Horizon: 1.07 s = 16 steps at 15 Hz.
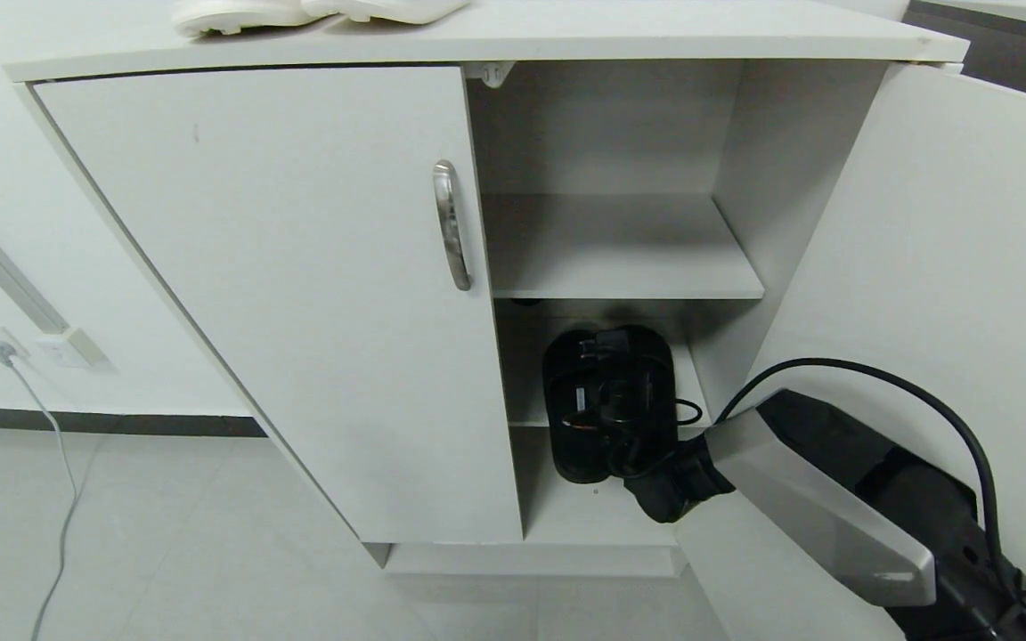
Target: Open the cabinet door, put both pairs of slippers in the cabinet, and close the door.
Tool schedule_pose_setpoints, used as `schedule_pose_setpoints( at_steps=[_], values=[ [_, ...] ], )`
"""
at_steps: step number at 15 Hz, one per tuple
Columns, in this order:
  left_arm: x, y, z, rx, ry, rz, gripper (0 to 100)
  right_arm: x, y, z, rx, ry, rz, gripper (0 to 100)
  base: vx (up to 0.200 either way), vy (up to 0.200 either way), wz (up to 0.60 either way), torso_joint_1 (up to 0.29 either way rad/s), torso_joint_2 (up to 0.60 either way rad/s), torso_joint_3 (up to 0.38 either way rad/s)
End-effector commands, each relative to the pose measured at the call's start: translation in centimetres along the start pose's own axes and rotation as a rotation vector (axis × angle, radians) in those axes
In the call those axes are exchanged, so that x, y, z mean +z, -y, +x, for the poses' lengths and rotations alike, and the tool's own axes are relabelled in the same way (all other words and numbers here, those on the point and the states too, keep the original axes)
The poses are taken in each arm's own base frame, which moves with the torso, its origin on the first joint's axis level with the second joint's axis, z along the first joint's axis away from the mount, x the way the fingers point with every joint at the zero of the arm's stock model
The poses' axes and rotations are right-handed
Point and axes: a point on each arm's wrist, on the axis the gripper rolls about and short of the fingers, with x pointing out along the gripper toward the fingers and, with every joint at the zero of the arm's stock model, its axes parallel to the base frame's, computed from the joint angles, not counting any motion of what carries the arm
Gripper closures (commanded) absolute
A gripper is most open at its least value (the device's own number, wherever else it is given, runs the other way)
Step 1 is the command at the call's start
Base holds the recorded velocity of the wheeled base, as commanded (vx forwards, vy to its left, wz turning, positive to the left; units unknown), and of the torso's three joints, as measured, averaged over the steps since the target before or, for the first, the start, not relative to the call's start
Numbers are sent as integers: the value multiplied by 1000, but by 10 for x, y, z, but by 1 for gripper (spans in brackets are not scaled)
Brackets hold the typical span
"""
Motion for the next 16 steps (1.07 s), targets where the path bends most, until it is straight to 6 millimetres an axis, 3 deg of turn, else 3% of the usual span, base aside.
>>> schedule_pose_setpoints(
  at_steps=[1, 4, 10, 15, 16],
  values=[
    [0, 0, 0, 0, -2, 0, 100, 3, 1, 20, -25, 6, 8, 100, 0, 0, 0, 0, 0, 0],
    [0, 0, 0, 0, -2, 0, 100, 16, 3, 32, -40, -6, 51, 100, 0, 0, 0, 0, 0, 0],
    [0, 0, 0, 0, -3, 0, 100, 13, 16, 41, -61, -29, 49, 100, 0, 0, 0, 0, 0, 0],
    [0, 0, 0, 2, -2, 0, 100, 9, 15, 41, -58, -32, 47, 100, 0, 0, 0, 0, 0, 0],
    [0, 0, 0, 2, -2, 0, 100, 9, 15, 41, -59, -34, 46, 0, 0, 0, 0, 0, 0, 0]
  ],
)
